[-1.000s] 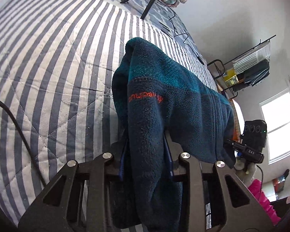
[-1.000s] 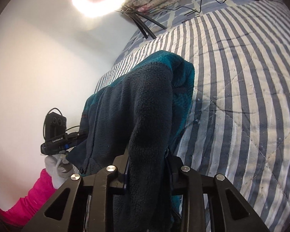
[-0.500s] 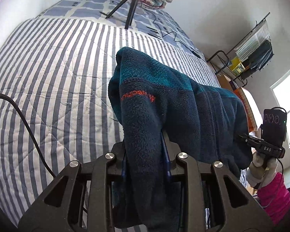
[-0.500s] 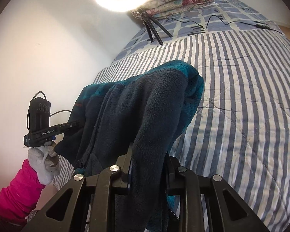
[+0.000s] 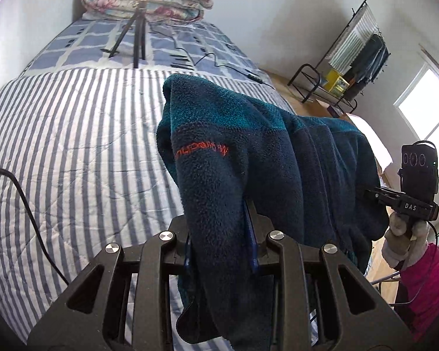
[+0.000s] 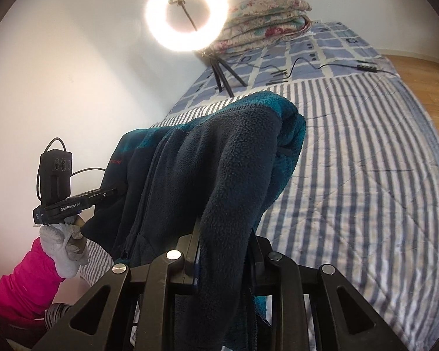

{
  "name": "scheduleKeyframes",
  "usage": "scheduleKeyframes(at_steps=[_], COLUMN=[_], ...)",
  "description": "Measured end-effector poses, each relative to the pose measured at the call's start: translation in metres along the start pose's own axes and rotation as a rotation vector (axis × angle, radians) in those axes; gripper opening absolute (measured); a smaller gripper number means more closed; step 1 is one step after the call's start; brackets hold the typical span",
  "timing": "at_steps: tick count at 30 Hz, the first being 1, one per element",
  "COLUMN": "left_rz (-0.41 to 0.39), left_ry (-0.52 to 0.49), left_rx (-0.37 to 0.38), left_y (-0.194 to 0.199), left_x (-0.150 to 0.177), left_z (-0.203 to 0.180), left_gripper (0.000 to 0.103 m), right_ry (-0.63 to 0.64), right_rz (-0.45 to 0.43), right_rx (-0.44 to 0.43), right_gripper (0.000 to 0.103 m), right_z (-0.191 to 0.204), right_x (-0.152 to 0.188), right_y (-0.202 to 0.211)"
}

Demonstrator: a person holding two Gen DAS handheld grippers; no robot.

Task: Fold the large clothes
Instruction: 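Lift the folded bundle and carry it along the bed with both tools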

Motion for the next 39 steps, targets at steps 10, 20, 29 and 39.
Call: scheduleKeyframes(at_steps=[10,20,29,39], left_rz=[0.025,0.019,0.01,-0.009], left_ry=[-0.056,-0.089,-0.088,-0.034], left_rx=[0.043,0.103,0.145,0.15], left_y=[-0.045,-0.126,-0.207,-0.28], left_x=[-0.035,-0.088,-0.151,-0.209], left_z=[-0.049,-0.083,-0.104,-0.121], left_gripper=[0.027,0.026,0.026,0.026], right_ry=[0.0,-0.015,-0.057,-0.059], right_rz=[-0.043,-0.072,-0.103,-0.129], right_rx=[0.072,0.139,0.203,0.244], right_gripper=[0.022,0.022,0.022,0.021], right_z=[-0.048,-0.132,-0.217,-0.294], right_x=[-0.023,-0.071,-0.128,-0.195], right_y=[0.036,0.031,0.017,0.0])
Point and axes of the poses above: each gripper's, at about its wrist camera, not at the fingertips, and y roughly against the way its jaws point, z to its left, x to its underside, the point moved 9 cm from there along -y, roughly the way its jaws point, and after that the axes turned 4 degrees about y, right-handed, at the moved point
